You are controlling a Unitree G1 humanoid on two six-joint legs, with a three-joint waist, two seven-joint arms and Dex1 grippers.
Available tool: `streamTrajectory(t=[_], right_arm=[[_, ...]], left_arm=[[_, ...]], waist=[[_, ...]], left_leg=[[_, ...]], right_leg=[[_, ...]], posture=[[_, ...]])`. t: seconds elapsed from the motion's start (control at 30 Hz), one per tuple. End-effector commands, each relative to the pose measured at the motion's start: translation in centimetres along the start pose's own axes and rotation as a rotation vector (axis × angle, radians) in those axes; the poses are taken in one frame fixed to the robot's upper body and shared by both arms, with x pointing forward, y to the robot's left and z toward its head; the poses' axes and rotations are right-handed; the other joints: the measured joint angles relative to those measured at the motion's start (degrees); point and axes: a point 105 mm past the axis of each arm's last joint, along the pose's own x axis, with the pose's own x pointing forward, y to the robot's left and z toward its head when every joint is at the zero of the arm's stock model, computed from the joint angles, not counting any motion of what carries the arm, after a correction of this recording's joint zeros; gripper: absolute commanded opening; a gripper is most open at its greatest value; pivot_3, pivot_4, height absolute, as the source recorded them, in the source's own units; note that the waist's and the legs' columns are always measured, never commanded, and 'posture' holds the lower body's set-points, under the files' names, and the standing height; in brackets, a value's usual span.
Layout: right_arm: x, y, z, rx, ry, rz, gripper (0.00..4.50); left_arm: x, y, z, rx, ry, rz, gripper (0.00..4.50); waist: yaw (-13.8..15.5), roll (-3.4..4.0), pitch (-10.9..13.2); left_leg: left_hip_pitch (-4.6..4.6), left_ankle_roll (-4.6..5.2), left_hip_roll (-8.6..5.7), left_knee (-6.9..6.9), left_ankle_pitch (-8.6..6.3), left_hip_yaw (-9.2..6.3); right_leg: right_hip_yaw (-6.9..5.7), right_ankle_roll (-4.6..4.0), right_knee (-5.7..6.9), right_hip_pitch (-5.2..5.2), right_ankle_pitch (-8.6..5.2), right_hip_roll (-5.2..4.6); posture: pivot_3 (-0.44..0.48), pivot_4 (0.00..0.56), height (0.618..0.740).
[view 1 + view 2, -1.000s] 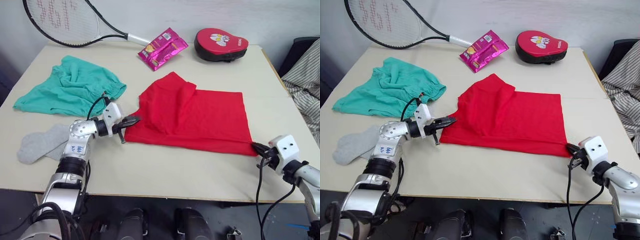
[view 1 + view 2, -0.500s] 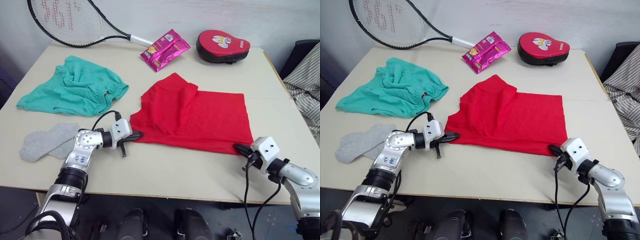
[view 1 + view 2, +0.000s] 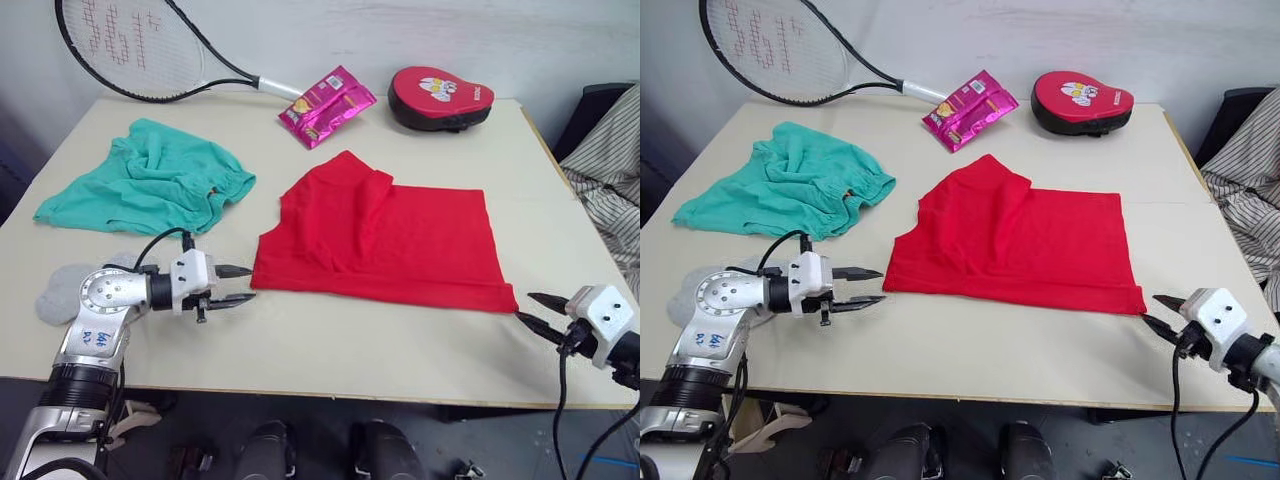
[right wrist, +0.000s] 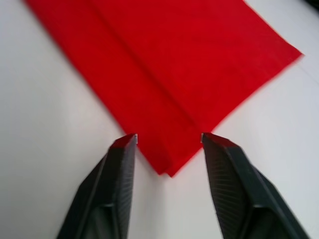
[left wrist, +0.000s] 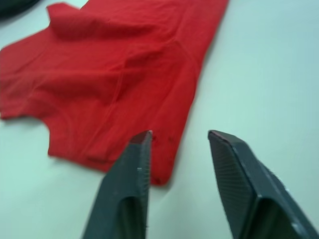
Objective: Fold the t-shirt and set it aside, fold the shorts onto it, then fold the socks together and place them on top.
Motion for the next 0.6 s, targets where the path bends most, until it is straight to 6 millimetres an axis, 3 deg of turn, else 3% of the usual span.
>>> streamTrajectory(t=[0.03, 0.27, 0.33, 0.53, 0.6], right_arm=[[0.1, 0.4, -0.8, -0.067, 0.068, 0.051, 2.57], [2.2, -0.3, -3.1, -0.122, 0.172, 0.064, 2.57], [2.9, -0.6, -3.1, -0.124, 0.163, 0.060, 1.99], [4.1, -0.5, -3.5, -0.117, 0.183, 0.117, 0.00], [4.2, -0.5, -3.6, -0.107, 0.186, 0.124, 0.00]], left_arm=[[1.4, 0.8, -0.1, 0.067, 0.033, 0.024, 2.62], [3.5, 2.0, -2.6, 0.075, 0.155, 0.046, 2.62], [3.6, 2.4, -3.0, 0.073, 0.178, 0.052, 2.67], [3.2, 2.5, -3.9, 0.037, 0.226, 0.018, 0.80], [3.0, 2.3, -4.1, 0.015, 0.232, 0.008, 0.20]], waist=[[0.11, 0.00, 0.00], [-0.30, -0.19, -0.09], [-0.26, -0.29, -0.15], [-0.37, -0.41, -0.22], [-0.41, -0.48, -0.27]], left_leg=[[0.00, -0.02, -0.01, -0.01, 0.02, 0.00], [0.00, -0.10, -0.03, 0.03, 0.13, 0.08], [0.07, -0.09, -0.02, 0.06, 0.13, 0.07], [0.11, -0.16, 0.01, 0.05, 0.18, 0.05], [0.11, -0.16, 0.01, 0.05, 0.19, 0.05]], right_leg=[[-0.01, 0.00, -0.01, 0.00, 0.00, 0.00], [-0.02, 0.03, -0.02, 0.00, 0.02, 0.02], [-0.03, 0.04, 0.00, 0.07, 0.02, 0.02], [-0.02, 0.03, 0.02, 0.09, 0.03, 0.01], [-0.01, 0.03, 0.02, 0.09, 0.03, 0.01]], posture=[[0.000, 0.150, 0.740], [0.000, 0.150, 0.740], [0.000, 0.150, 0.740], [0.000, 0.150, 0.740], [0.000, 0.150, 0.740]])
